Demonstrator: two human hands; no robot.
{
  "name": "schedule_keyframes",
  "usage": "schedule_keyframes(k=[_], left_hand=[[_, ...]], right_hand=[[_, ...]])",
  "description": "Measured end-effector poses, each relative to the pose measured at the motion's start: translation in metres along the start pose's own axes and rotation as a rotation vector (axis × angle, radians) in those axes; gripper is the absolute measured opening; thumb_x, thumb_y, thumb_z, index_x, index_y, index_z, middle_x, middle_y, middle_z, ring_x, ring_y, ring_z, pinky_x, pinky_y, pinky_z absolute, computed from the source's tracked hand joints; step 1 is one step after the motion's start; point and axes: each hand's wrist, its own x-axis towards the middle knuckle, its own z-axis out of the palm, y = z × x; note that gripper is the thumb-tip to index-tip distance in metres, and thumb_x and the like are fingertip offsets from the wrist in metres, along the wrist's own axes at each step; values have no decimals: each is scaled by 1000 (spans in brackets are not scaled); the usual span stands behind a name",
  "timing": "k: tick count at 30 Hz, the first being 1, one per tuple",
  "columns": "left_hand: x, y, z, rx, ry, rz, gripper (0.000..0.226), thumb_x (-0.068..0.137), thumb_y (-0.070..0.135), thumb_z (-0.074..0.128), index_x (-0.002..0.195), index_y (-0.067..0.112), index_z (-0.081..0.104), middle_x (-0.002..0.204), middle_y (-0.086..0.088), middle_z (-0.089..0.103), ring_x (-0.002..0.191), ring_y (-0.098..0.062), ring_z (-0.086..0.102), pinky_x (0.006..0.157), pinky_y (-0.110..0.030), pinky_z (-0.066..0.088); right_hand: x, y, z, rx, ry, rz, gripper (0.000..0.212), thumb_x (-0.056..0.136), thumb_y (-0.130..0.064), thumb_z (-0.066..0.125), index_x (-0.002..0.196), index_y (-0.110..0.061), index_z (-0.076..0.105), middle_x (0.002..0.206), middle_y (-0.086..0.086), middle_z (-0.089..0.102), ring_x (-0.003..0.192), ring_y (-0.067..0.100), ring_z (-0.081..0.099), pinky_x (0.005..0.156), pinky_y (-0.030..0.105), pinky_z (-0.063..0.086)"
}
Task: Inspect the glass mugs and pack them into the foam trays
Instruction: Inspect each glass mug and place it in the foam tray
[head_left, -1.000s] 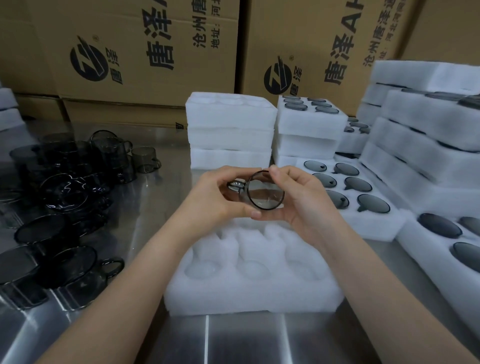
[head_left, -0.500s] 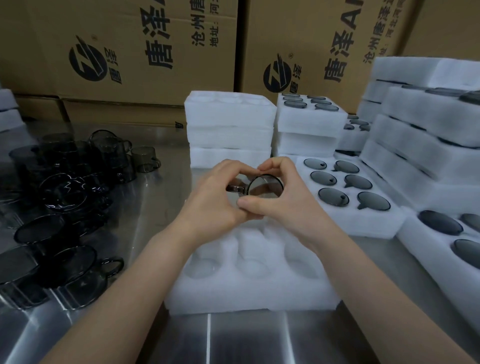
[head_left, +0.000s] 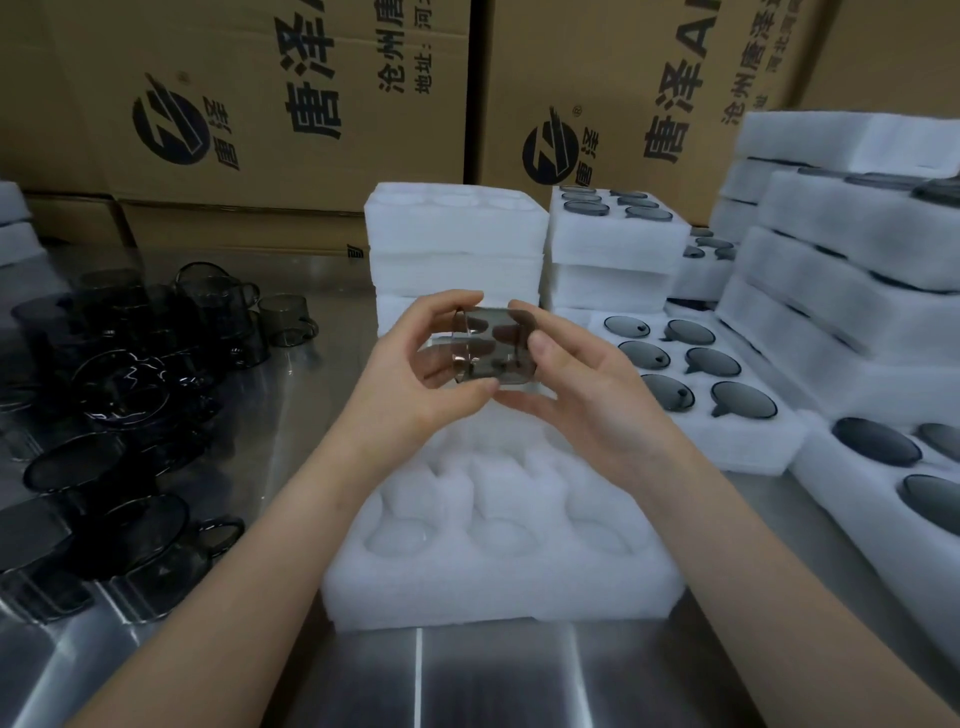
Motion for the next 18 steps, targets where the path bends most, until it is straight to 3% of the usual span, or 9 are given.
schedule_keyframes(k=[3,6,12,14,18], left_hand=[[1,-1,1,67,-29,-14,62,69,11,76,125,24,55,119,2,65,116,-12,59,103,-36,46],[1,-2,3,117,-78,-13,63,64,11,80,122,25,58,115,6,68,111,-9,63,99,-32,48],[3,-4,3,219,-164,-4,64,58,6,84,112,28,60,111,8,69,108,-8,64,102,-34,48],[2,-4,4,225,-187,-8,62,57,7,84,111,29,61,111,10,69,110,-11,63,102,-35,47],[3,-4,3,193,-184,-20,62,57,10,84,111,29,61,110,9,69,110,-16,63,104,-43,46]], right_hand=[[-1,-1,2,-117,72,-72,59,68,-33,77,125,-20,63,112,1,69,98,17,65,85,37,55],[-2,-2,5,-219,89,-159,44,69,-24,81,110,-18,67,85,-13,70,74,3,62,65,17,49],[-3,1,11,-363,205,-173,33,60,-38,82,80,-22,60,75,-2,67,73,13,58,68,30,49],[-3,0,12,-354,238,-184,31,65,-39,81,72,-20,57,71,4,67,71,18,55,66,33,46],[-1,-2,9,-260,280,-152,28,84,-30,74,63,-20,58,61,5,58,60,19,47,53,25,38]])
